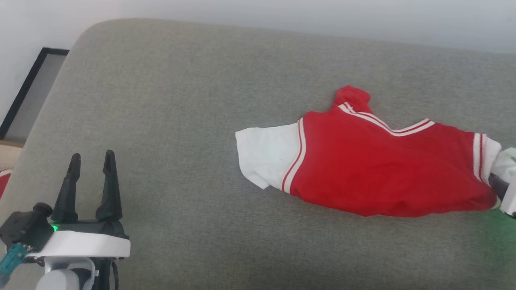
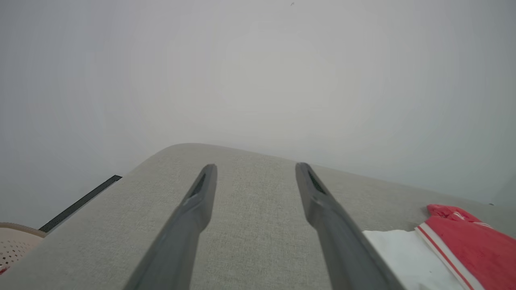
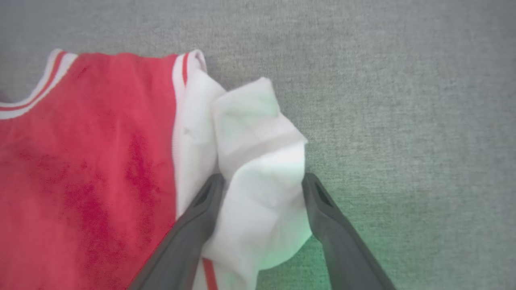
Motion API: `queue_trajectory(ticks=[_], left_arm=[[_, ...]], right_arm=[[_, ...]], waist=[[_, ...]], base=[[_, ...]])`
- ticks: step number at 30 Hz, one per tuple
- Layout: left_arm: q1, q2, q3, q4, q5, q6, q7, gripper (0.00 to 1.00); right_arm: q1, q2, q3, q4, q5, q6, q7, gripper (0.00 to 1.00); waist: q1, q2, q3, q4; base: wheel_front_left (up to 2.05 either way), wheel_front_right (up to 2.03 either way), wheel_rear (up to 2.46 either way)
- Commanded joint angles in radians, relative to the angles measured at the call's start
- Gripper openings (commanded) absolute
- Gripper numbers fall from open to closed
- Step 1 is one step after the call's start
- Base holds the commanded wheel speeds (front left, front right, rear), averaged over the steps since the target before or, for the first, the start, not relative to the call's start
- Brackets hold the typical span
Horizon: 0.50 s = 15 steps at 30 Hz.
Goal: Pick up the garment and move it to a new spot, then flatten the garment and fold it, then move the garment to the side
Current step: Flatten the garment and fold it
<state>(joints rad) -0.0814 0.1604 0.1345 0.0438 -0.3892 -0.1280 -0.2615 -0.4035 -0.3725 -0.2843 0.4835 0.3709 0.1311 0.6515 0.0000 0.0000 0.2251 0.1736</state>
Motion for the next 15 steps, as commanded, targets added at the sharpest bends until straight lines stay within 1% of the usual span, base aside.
queue_trajectory(ticks=[1,4,9,12,15], left_arm=[[-0.013,0.012,-0.007,0.007,-0.020,-0.002,-0.005,1.00],[-0.027,0.053,-0.039,0.028,-0.034,-0.002,-0.005,1.00],[-0.055,0.132,-0.113,0.076,-0.094,-0.002,0.005,1.00],[-0.082,0.183,-0.162,0.092,-0.146,-0.002,0.043,1.00],[-0.105,0.229,-0.206,0.093,-0.205,-0.002,0.104,1.00]], right_arm=[[0.000,0.009,0.004,-0.011,0.004,-0.001,-0.009,1.00],[0.009,0.018,0.012,-0.052,0.011,-0.001,-0.033,1.00],[0.035,0.055,0.031,-0.150,0.023,-0.001,-0.090,1.00],[0.056,0.081,0.048,-0.210,0.023,-0.001,-0.144,1.00],[0.069,0.105,0.072,-0.256,0.020,-0.001,-0.207,1.00]], waist=[[0.0000,0.0000,-0.013,-0.013],[0.0000,0.0000,-0.031,-0.037],[0.0000,0.0000,-0.066,-0.084],[0.0000,0.0000,-0.086,-0.114],[0.0000,0.0000,-0.107,-0.144]], base=[[0.00,0.00,0.00],[0.00,0.00,0.00],[0.00,0.00,0.00],[0.00,0.00,0.00],[0.00,0.00,0.00]])
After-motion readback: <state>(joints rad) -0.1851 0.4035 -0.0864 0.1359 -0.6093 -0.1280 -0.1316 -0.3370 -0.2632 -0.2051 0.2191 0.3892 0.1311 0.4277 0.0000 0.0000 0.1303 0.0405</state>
